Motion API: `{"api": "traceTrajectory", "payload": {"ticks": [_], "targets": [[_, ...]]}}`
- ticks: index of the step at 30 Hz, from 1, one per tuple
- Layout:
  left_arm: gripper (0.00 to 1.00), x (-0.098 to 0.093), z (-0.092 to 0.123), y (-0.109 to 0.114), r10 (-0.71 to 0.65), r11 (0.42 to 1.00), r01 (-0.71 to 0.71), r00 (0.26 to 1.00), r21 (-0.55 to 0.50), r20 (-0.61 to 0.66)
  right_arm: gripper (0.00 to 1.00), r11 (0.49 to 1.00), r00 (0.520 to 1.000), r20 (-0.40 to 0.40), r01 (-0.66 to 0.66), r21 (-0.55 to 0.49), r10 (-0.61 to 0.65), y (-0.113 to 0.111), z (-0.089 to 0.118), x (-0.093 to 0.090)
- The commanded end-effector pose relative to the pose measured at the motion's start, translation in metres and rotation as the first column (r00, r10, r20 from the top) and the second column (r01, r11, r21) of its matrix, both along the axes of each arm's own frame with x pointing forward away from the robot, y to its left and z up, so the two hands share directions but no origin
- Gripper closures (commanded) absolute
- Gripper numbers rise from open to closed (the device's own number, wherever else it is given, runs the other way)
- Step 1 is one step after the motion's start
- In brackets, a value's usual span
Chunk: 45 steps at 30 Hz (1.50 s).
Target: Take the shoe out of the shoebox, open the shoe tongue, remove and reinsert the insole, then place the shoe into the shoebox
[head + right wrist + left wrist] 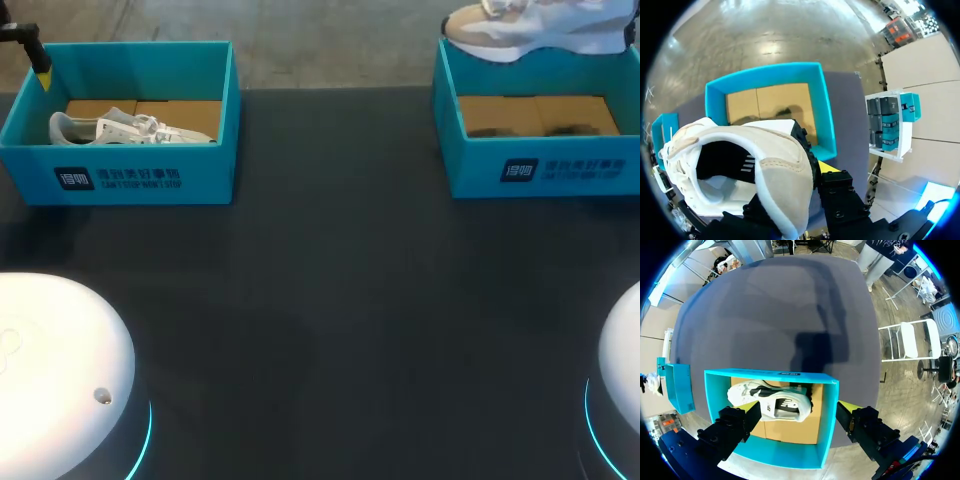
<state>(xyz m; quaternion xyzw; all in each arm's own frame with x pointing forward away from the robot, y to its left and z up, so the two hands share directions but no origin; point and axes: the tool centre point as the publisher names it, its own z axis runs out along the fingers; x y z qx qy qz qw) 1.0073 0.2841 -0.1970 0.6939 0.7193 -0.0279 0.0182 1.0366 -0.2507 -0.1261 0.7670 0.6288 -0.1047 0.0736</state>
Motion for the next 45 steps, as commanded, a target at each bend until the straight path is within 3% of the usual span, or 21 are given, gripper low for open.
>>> {"api": "traceTrajectory", "payload": {"ticks": [1, 13, 29, 37, 45], "targets": [[0.0, -0.001, 0.001, 0.0, 0.0, 1.0, 0.0, 1.0, 0.003, 0.001, 1.0, 1.0, 0.995, 0.102, -0.003, -0.016, 0.005, 0.022, 0.004, -0.052], [0.0, -0.001, 0.001, 0.0, 0.0, 1.0, 0.0, 1.0, 0.003, 0.001, 1.0, 1.0, 0.993, 0.117, 0.031, -0.002, -0.03, 0.081, -0.005, -0.123], [0.0, -0.001, 0.001, 0.0, 0.0, 1.0, 0.0, 1.0, 0.003, 0.001, 1.0, 0.999, 0.991, 0.13, -0.017, -0.028, 0.021, 0.139, -0.021, -0.207], [0.0, -0.001, 0.001, 0.0, 0.0, 1.0, 0.0, 1.0, 0.003, 0.001, 1.0, 1.0, 0.987, 0.16, 0.006, 0.007, -0.007, 0.171, -0.04, -0.234], [0.0, -0.001, 0.001, 0.0, 0.0, 1.0, 0.0, 1.0, 0.003, 0.001, 1.0, 1.0, 0.989, 0.146, -0.015, 0.019, 0.012, 0.182, -0.049, -0.252]]}}
